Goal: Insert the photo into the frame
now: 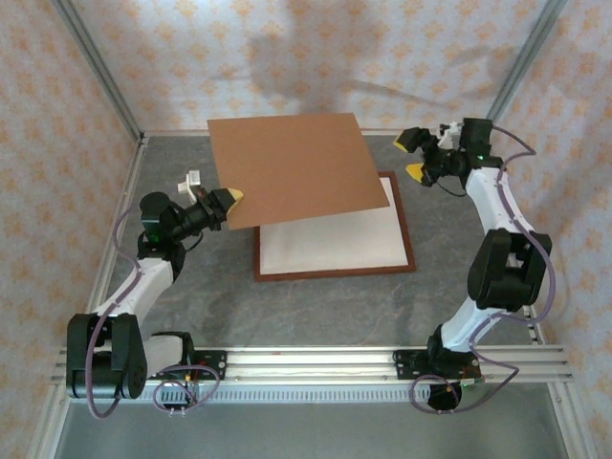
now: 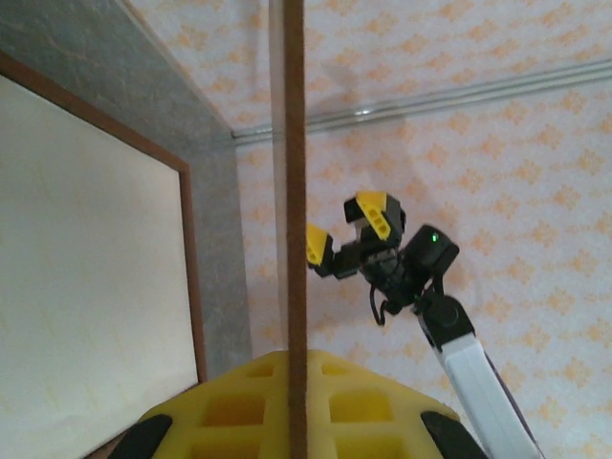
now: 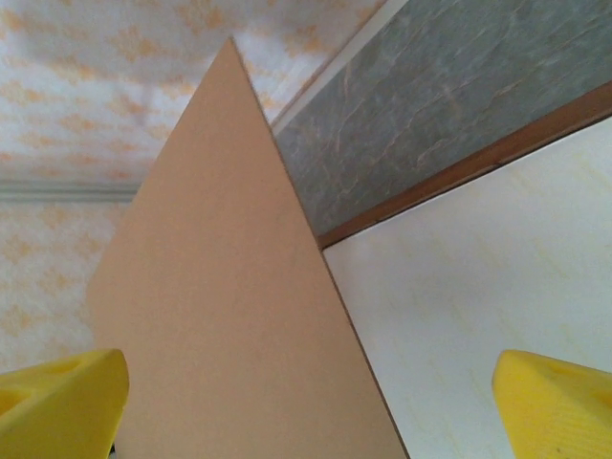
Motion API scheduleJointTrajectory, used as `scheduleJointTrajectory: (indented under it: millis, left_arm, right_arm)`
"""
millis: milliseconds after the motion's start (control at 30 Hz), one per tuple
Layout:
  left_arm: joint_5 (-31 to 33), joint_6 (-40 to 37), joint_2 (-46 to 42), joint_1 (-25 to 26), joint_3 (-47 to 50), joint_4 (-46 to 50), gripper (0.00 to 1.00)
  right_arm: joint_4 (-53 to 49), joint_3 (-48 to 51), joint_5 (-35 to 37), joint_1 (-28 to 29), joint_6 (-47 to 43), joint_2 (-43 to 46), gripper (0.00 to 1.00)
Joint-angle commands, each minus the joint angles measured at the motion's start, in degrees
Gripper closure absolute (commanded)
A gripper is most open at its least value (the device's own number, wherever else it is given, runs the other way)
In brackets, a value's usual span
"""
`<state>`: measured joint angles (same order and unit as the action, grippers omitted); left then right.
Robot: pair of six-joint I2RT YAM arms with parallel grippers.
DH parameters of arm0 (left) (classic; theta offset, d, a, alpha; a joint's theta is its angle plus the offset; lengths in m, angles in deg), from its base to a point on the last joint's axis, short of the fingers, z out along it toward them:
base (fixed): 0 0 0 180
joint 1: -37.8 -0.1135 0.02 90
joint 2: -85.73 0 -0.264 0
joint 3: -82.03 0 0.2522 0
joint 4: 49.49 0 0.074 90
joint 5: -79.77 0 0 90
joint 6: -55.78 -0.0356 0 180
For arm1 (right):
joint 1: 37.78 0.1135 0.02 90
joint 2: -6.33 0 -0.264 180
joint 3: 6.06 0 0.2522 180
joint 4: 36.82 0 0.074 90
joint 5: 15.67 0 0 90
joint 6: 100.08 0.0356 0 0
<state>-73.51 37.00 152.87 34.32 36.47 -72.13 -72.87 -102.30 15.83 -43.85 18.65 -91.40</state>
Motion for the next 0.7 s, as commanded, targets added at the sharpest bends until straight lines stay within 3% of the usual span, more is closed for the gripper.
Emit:
scheduleJointTrajectory:
  millis: [0,267,667]
  left_arm:
    - [-3.35,2.52,-0.73,1.14,0.93,-11.31,1.0]
    - [-3.67,14.33,5.21,2.48,3.82,-30.19,1.0]
    - [-2.85,9.59,7.53,4.18,5.03,-20.99,1.0]
  right_arm:
    - [-3.79,-1.9,-2.57,2.97,-3.93,-3.08,0.02]
    - [1.65,3.93,-7.38,3.91,-2.28,-2.4,0.05]
    - [14.12,13.37,-11.07,1.36,7.84,2.65,0.51]
